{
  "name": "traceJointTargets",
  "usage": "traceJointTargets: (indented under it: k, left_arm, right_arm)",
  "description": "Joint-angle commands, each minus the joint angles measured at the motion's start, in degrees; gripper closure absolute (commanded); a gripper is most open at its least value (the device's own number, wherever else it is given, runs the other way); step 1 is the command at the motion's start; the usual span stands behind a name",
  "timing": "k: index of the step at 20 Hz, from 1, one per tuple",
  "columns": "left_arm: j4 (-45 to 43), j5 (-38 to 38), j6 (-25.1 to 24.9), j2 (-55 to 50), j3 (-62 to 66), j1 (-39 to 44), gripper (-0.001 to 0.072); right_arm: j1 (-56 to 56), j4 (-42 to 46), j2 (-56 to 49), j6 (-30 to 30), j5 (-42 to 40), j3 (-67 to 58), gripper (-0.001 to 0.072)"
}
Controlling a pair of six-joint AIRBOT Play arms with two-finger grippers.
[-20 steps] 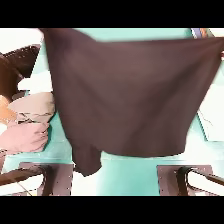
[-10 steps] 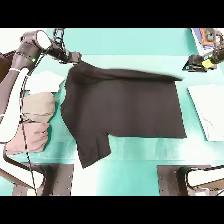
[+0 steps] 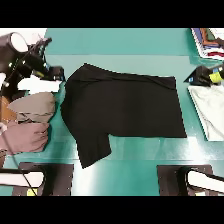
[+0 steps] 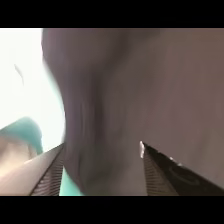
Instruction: Fold the shirts.
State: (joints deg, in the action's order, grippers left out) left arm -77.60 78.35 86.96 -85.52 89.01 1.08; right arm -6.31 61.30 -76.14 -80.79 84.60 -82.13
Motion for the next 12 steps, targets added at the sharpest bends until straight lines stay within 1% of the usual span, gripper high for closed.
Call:
traceJointTargets:
  k: [1, 4, 6, 9, 12]
  left_arm:
    - [0.20, -3.74, 1.42, 14.05, -21.84, -0.76, 0.0170]
    - [5.25, -6.01, 1.64, 25.64, -39.58, -0.76, 0.0170]
    - [9.73, -8.90, 1.62, 29.94, -47.74, -0.76, 0.0170]
    - [16.63, -13.31, 0.85, 30.27, -55.10, -0.76, 0.0171]
    - [22.62, -18.21, -1.57, 30.03, -59.14, -0.74, 0.0171]
  right_arm:
    - [-1.73, -3.34, 10.73, 0.94, -2.75, 14.49, 0.0305]
    - [-1.75, -3.30, 16.37, 0.94, -4.04, 20.35, 0.0305]
    - [-1.75, -3.32, 18.62, 0.94, -4.68, 22.40, 0.0305]
    - [-1.75, -3.34, 20.20, 0.94, -4.72, 22.58, 0.0305]
    - [-1.75, -3.34, 20.52, 0.92, -4.37, 22.58, 0.0305]
